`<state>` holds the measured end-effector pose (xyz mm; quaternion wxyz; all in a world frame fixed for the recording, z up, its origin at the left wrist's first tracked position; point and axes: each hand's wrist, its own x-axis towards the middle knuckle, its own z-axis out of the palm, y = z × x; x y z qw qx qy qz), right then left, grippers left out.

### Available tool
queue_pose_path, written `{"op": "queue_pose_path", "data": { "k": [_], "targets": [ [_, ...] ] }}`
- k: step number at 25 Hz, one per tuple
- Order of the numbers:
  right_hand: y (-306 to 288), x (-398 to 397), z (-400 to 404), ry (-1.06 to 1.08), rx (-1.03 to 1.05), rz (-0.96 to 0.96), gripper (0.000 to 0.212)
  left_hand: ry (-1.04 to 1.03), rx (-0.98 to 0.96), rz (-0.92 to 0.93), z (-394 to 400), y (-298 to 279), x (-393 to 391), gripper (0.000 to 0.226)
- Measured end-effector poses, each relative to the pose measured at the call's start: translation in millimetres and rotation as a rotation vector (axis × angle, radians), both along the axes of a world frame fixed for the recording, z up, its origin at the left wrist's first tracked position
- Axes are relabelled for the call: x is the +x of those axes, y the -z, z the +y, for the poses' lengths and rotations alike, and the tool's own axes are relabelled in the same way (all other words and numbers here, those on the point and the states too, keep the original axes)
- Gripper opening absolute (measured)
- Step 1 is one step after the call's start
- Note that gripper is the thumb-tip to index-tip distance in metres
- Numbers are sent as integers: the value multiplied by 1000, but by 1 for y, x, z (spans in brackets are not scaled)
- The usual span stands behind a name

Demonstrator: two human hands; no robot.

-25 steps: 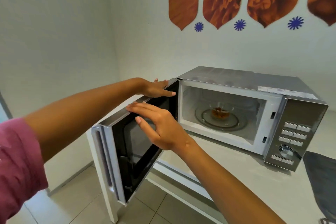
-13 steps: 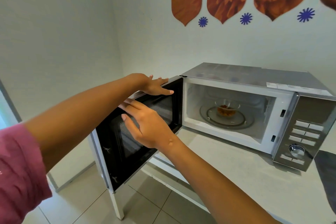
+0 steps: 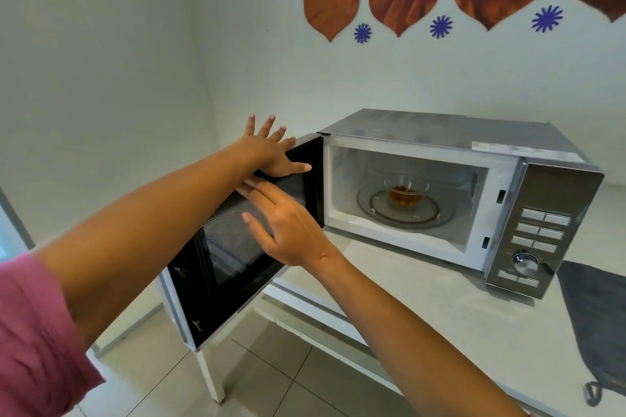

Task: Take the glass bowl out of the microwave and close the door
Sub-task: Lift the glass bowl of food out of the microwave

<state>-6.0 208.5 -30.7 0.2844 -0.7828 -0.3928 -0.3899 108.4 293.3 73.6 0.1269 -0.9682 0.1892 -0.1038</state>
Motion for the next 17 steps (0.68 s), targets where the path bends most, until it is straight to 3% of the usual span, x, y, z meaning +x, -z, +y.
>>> {"op": "queue_pose_path", "data": {
  "k": [5, 7, 11, 17],
  "targets": [
    [33, 12, -70, 151, -49, 5, 32, 166, -79, -385, -36, 23, -24, 86],
    [49, 13, -99, 227, -69, 33, 27, 215, -174, -419, -52, 33, -36, 75],
    [76, 9, -145, 336, 5, 100, 27, 239, -480, -331, -78, 63, -43, 62],
    [93, 12, -193, 486, 327, 277, 27, 147, -916, 110, -130, 117, -39, 61]
  ]
}}
